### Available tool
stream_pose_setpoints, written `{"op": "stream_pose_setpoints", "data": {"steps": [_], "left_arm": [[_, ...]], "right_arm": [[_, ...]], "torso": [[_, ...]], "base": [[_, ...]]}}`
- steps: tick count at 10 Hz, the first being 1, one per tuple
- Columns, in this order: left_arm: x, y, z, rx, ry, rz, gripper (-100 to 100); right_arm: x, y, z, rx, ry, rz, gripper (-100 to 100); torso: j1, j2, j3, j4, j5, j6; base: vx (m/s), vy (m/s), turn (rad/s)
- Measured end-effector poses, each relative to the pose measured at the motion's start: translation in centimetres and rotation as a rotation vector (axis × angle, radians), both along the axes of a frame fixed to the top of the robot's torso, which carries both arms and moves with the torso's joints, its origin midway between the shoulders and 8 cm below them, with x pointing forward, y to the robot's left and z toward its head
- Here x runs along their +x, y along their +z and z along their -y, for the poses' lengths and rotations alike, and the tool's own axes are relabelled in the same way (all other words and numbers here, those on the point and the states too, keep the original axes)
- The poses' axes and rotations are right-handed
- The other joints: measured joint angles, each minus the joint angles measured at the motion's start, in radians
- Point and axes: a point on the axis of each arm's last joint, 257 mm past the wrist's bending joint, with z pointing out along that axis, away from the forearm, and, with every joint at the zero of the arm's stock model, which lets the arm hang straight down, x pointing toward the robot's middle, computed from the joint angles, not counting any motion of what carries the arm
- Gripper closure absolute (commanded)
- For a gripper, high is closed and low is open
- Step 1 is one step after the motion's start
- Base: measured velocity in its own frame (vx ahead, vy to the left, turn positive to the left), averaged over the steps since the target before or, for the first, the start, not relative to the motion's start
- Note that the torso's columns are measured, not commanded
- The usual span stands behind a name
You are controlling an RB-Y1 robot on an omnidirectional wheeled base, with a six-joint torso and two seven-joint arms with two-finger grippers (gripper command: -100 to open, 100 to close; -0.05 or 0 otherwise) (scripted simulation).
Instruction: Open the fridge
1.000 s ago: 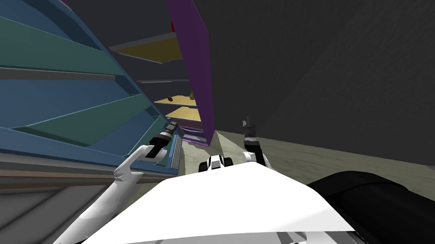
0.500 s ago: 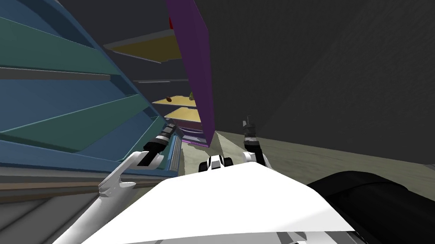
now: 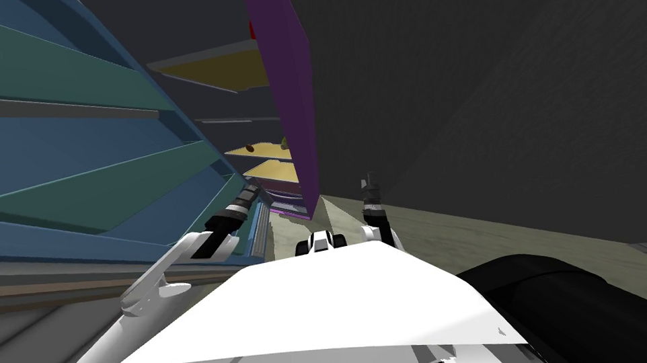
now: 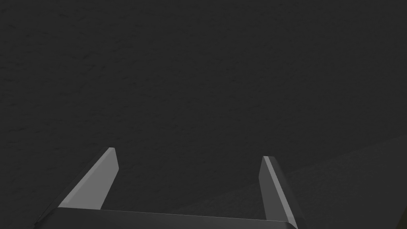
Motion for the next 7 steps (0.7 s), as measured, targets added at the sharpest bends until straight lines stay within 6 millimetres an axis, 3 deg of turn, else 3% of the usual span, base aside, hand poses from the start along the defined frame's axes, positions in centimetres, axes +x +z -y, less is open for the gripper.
{"op": "stream_pose_setpoints", "data": {"steps": [1, 4, 7], "left_arm": [[-0.7, 0.1, -0.4, 0.009, 0.014, -0.002, 100], [-2.4, 0.6, 1.0, 0.007, -0.005, -0.005, 100], [-4.2, 1.4, 0.3, 0.033, 0.027, -0.008, 100]], "right_arm": [[0.0, 0.0, 0.0, 0.000, 0.000, 0.000, 0], [0.0, 0.0, 0.0, 0.000, 0.000, 0.000, 0], [0.0, 0.0, 0.0, 0.000, 0.000, 0.000, 0]], "torso": [[0.001, -0.001, -0.001, -0.001, 0.000, 0.000], [-0.002, 0.006, 0.003, 0.002, 0.000, 0.000], [-0.001, 0.003, 0.001, 0.000, 0.000, 0.000]], "base": [[0.056, 0.025, 0.009], [0.033, 0.015, -0.019], [0.054, 0.024, -0.012]]}}
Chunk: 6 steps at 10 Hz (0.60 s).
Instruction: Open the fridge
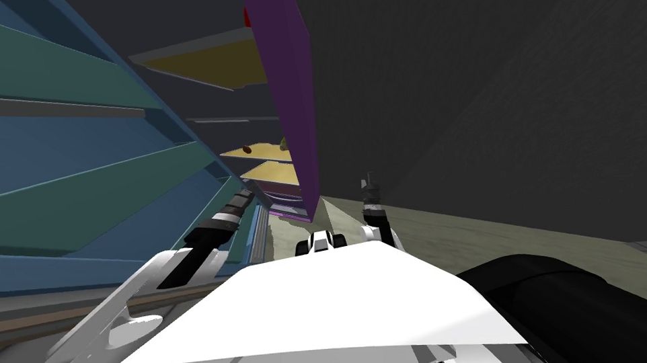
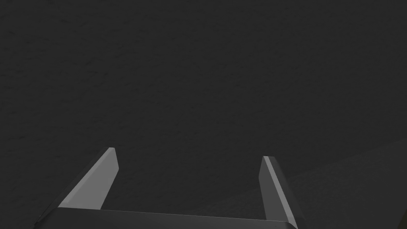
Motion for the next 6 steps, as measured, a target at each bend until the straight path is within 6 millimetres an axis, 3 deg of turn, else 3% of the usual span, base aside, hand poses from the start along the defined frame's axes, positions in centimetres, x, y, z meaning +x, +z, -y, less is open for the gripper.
{"op": "stream_pose_setpoints", "data": {"steps": [2, 3, 4, 6], "left_arm": [[-1.2, 0.4, 0.9, -0.004, -0.016, -0.003, 100], [-1.2, 0.5, 1.0, -0.005, -0.018, -0.001, -100], [-1.1, 0.2, 0.2, -0.005, -0.008, -0.013, -100], [-0.8, 0.0, -0.9, -0.007, 0.010, -0.032, -100]], "right_arm": [[0.0, 0.0, 0.0, 0.000, 0.000, 0.000, 0], [0.0, 0.0, 0.0, 0.000, 0.000, 0.000, 0], [0.0, 0.0, 0.0, 0.000, 0.000, 0.000, 0], [0.0, 0.0, 0.0, 0.000, 0.000, 0.000, 0]], "torso": [[-0.001, 0.003, 0.002, 0.001, -0.001, 0.000], [0.000, 0.002, 0.001, 0.001, 0.000, 0.000], [0.009, 0.004, 0.002, 0.001, 0.002, -0.001], [0.006, 0.002, 0.002, 0.001, 0.002, 0.000]], "base": [[0.000, 0.000, 0.000], [-0.079, 0.153, 0.098], [-0.119, 0.225, 0.053], [-0.089, 0.233, 0.042]]}}
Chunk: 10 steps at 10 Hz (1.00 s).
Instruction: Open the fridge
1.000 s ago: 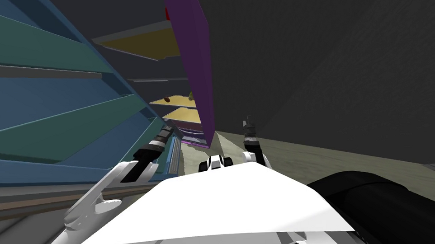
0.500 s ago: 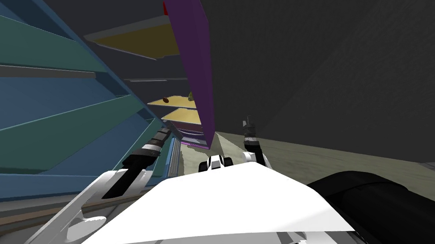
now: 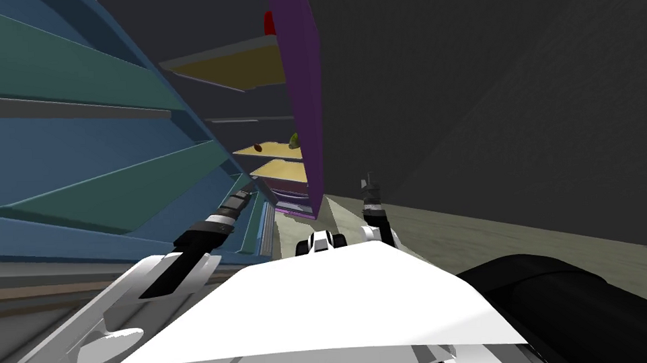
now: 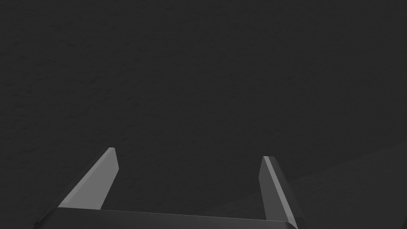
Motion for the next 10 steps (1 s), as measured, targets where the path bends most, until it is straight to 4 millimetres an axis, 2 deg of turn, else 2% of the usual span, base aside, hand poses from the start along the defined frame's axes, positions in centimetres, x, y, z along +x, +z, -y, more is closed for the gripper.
{"op": "stream_pose_setpoints", "data": {"steps": [3, 10], "left_arm": [[0.2, 0.0, -1.2, -0.003, 0.017, -0.018, -100], [0.7, 0.5, -4.4, 0.007, 0.060, -0.073, -100]], "right_arm": [[0.0, 0.0, 0.0, 0.000, 0.000, 0.000, 0], [0.0, 0.0, 0.0, 0.000, 0.000, 0.000, 0]], "torso": [[-0.008, -0.001, -0.001, 0.000, -0.002, 0.000], [-0.001, 0.001, 0.000, 0.001, -0.001, -0.003]], "base": [[-0.113, 0.225, 0.049], [-0.102, 0.248, 0.061]]}}
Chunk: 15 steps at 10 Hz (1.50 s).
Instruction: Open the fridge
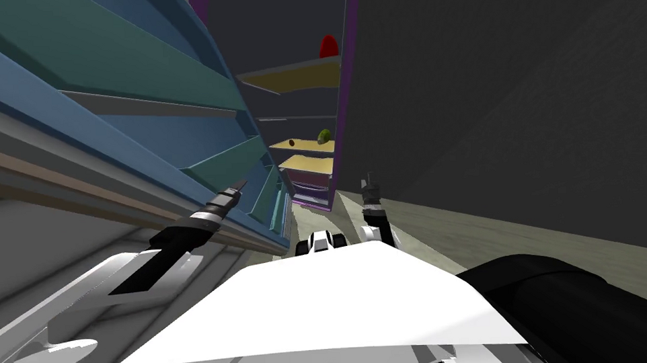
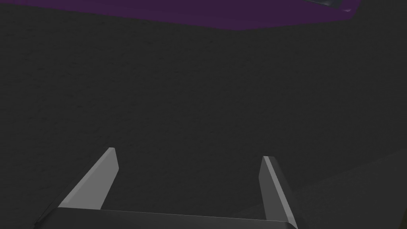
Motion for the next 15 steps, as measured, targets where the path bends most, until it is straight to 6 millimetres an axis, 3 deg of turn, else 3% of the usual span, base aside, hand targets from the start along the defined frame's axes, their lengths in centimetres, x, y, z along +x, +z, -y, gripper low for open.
{"op": "stream_pose_setpoints", "data": {"steps": [3, 5, 12, 15], "left_arm": [[0.1, 0.2, -1.5, 0.012, 0.023, -0.027, -100], [0.2, 0.9, -1.5, 0.019, 0.019, -0.035, -100], [-1.4, 4.8, 4.8, 0.018, -0.108, 0.005, -100], [-1.3, 5.4, 4.6, 0.025, -0.109, 0.004, -100]], "right_arm": [[0.0, 0.0, 0.0, 0.000, 0.000, 0.000, 0], [0.0, 0.0, 0.0, 0.000, 0.000, 0.000, 0], [0.0, 0.0, 0.0, 0.001, 0.000, 0.000, 0], [0.0, 0.0, 0.0, 0.001, 0.000, 0.000, 0]], "torso": [[-0.006, -0.002, -0.001, -0.001, -0.001, 0.003], [-0.008, -0.004, -0.002, -0.002, -0.002, 0.003], [-0.006, -0.002, -0.001, -0.001, -0.001, 0.003], [-0.005, -0.002, -0.002, -0.001, -0.001, 0.003]], "base": [[-0.116, 0.266, 0.062], [-0.094, 0.223, 0.055], [-0.024, 0.086, 0.015], [-0.008, -0.001, 0.000]]}}
